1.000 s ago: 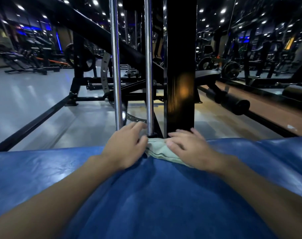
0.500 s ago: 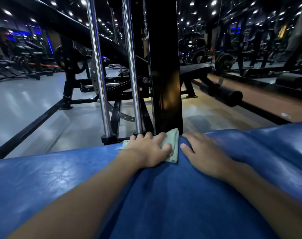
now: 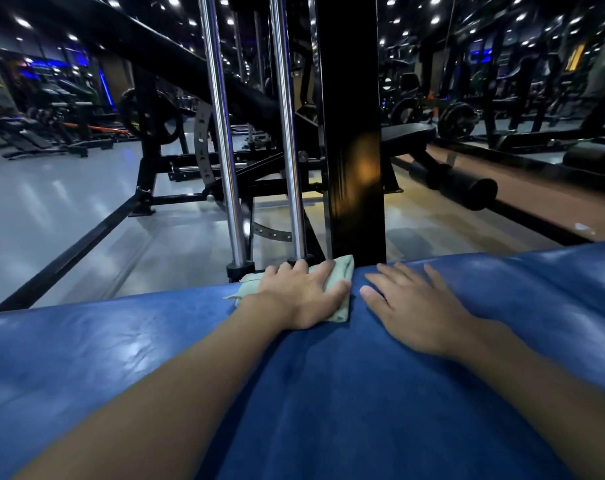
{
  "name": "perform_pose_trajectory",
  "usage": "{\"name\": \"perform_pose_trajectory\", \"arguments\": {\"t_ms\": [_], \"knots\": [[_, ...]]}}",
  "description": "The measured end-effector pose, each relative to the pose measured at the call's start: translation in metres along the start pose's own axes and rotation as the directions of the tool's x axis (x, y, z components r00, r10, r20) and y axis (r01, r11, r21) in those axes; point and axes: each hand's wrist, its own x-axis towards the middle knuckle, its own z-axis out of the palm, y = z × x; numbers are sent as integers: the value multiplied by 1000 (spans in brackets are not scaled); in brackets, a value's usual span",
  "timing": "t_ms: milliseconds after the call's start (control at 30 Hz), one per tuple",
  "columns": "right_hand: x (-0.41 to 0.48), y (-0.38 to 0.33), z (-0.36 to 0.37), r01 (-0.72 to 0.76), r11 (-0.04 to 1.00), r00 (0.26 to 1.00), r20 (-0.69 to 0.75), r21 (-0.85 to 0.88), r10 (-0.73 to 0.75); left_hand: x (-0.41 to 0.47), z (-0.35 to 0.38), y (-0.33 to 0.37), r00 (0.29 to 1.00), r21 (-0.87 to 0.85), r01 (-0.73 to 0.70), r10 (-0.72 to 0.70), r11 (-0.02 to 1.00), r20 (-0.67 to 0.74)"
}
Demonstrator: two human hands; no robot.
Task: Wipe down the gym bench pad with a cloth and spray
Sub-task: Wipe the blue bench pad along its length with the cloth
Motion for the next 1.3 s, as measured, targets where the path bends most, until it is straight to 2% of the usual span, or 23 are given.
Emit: {"name": "perform_pose_trajectory", "arguments": {"t_ms": [33,167,367,633,933,1167,1300], "knots": [[0,-6,0,-1,1000,1000,-13,-14,1,-2,0,-6,1000,2,2,-2,1000,0],[-2,-37,4,52,992,999,-3,116,-52,-19,-1,-36,998,-7,55,-55,998,10],[-3,-41,9,55,996,998,34,75,-58,-20,-3,-52,999,17,46,-45,999,-30],[-2,-44,9,9,999,998,61,44,-12,-24,-4,-54,1000,24,7,-7,1000,2],[1,-41,11,31,999,997,63,43,-34,-41,-5,-78,995,32,104,-104,994,2],[-1,-46,4,12,1000,995,96,18,-13,-42,-4,-76,996,-8,93,-93,996,-9],[7,-80,-5,-38,999,999,27,-20,38,-47,-4,-88,999,18,50,-49,999,-19]]}}
